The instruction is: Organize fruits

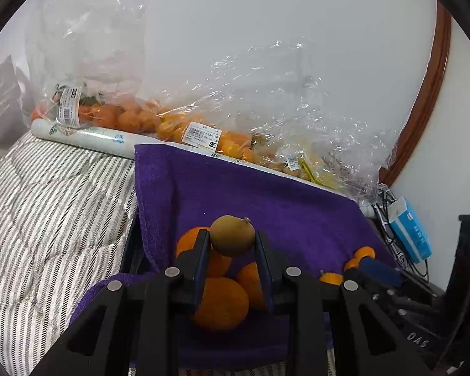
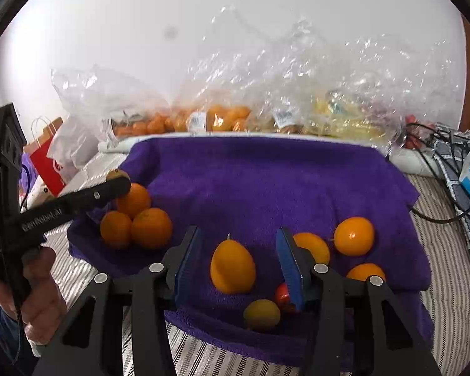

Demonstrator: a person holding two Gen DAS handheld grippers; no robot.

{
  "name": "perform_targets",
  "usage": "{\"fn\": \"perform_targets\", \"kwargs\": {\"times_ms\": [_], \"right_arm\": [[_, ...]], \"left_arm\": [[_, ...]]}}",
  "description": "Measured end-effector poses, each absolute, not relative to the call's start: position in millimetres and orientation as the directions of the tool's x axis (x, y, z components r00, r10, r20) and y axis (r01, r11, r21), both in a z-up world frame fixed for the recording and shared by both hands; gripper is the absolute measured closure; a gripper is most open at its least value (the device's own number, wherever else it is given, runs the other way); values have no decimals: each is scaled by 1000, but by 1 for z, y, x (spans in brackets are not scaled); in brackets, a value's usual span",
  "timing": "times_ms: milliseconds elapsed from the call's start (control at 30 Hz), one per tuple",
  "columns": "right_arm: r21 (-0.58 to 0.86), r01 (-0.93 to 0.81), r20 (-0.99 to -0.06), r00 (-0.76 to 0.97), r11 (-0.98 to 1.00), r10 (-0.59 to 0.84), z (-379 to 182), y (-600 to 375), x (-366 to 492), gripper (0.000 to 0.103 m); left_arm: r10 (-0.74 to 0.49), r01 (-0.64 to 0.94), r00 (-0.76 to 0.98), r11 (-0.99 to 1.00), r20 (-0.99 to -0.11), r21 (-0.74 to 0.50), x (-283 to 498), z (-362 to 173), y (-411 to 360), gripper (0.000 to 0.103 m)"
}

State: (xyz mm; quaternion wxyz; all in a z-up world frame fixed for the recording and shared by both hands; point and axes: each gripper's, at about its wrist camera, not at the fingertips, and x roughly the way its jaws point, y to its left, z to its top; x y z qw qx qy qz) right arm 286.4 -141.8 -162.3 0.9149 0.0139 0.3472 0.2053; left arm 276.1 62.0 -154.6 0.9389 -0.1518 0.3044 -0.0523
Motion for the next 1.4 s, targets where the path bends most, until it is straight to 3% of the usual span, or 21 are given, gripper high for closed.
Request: {"fn": "perform_targets", "kwargs": {"times_ms": [333, 433, 733, 900, 1400], "right_arm": [[185, -328, -611, 700, 926, 370, -156, -150, 287, 50], [188, -318, -600, 712, 929, 365, -152, -153, 286, 49], [182, -276, -579, 746, 944, 330, -143, -162, 284, 45], [158, -262, -561, 769, 952, 305, -138, -163, 280, 37], [126, -251, -586, 762, 960, 276, -140, -158, 285, 35]], "left_arm": [[-113, -35, 828, 967, -549, -253, 273, -151, 59, 74], [-112, -48, 841, 959, -529, -279, 271, -148, 65, 59], [-113, -59, 836, 954, -537, -292, 271, -148, 66, 54], [-102, -61, 834, 959, -541, -275, 269, -147, 61, 48], [-68, -81, 828, 967, -557, -240, 267, -145, 57, 45]]}}
